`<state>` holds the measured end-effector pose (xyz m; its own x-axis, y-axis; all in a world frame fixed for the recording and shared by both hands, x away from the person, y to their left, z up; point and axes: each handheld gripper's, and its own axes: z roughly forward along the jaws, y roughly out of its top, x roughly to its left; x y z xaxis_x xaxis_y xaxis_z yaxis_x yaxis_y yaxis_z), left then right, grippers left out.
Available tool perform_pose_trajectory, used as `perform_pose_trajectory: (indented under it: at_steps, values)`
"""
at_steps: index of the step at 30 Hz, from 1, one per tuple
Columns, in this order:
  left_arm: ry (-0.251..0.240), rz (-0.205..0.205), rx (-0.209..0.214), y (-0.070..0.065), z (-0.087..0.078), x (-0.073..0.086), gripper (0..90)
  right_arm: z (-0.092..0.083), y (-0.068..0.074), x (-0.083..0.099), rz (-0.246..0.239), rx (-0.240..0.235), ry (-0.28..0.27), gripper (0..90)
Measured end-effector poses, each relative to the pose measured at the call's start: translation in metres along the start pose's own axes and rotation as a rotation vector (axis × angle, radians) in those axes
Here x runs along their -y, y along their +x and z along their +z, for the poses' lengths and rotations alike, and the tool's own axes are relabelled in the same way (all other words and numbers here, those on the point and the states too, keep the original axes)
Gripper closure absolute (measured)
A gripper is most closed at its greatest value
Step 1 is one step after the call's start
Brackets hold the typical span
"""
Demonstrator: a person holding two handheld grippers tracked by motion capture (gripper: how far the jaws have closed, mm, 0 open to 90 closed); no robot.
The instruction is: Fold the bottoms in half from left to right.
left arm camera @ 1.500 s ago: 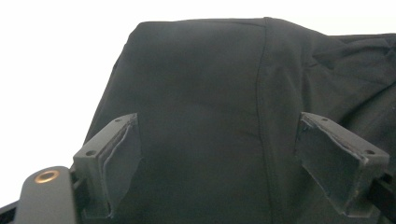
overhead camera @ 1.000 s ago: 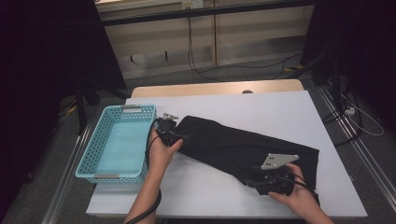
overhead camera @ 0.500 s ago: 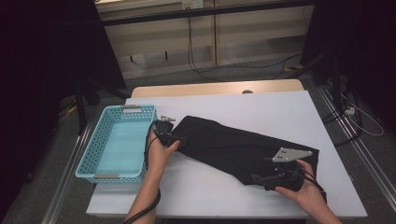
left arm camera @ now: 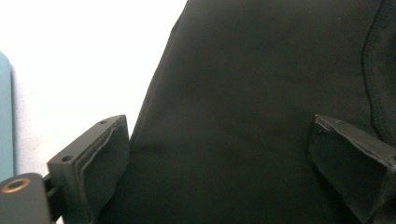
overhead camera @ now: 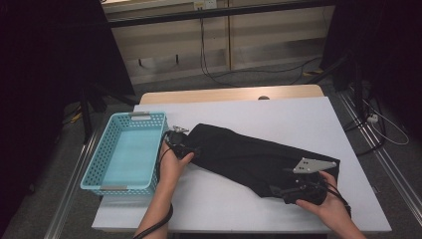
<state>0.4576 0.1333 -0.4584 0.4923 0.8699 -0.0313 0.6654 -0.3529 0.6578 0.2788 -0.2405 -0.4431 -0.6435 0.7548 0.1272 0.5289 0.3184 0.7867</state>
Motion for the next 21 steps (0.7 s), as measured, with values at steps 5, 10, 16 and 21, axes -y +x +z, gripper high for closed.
perform_pose_trajectory:
  at_steps: [5,10,16,21]
  values:
    - [-0.028,-0.016,-0.02,-0.001,0.004,0.003,0.0,-0.001,0.0,0.0,0.003,-0.002,-0.003,21.3]
    - [-0.03,-0.018,-0.017,-0.001,0.005,0.003,0.0,0.0,0.002,-0.001,-0.002,-0.006,0.001,21.3]
    - [0.0,-0.031,-0.015,-0.004,-0.001,0.001,7.5,0.002,0.003,-0.002,0.001,-0.007,0.003,21.4]
    - [0.025,-0.022,0.021,-0.013,-0.007,-0.004,37.8,0.005,0.003,-0.004,0.006,-0.009,-0.001,21.3]
